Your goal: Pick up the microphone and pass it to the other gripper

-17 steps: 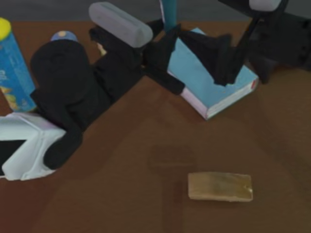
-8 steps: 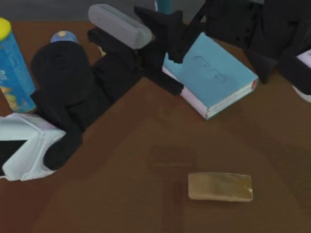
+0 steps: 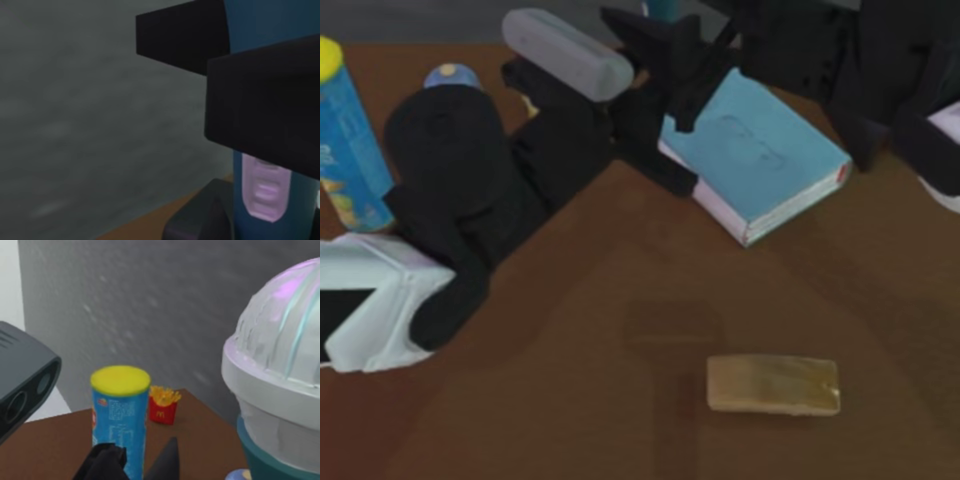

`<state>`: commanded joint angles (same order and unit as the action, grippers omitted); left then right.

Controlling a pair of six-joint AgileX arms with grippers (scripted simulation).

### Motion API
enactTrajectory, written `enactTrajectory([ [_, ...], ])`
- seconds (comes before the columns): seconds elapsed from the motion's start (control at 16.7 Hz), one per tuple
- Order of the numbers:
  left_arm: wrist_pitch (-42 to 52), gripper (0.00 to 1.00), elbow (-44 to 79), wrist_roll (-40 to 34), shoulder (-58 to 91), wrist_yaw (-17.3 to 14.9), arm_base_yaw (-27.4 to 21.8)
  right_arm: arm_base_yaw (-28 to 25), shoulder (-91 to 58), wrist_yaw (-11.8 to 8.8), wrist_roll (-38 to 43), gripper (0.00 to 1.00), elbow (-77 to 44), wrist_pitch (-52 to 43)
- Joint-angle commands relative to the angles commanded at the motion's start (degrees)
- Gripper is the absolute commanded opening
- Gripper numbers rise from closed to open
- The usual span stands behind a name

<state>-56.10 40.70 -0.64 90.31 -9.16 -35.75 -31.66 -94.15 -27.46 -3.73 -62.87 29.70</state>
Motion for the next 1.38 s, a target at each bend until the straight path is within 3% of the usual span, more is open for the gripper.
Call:
enactTrajectory([
  [0.36,0.0,0.00,0.0,0.0,0.0,0.0,0.0,0.0,0.0,0.0,0.0,0.02,0.0,0.0],
  [0.9,0.0,0.00,0.0,0.0,0.0,0.0,0.0,0.0,0.0,0.0,0.0,0.00,0.0,0.0],
  [1.38,0.0,0.60,0.0,0.0,0.0,0.0,0.0,0.0,0.0,0.0,0.0,0.00,0.0,0.0],
])
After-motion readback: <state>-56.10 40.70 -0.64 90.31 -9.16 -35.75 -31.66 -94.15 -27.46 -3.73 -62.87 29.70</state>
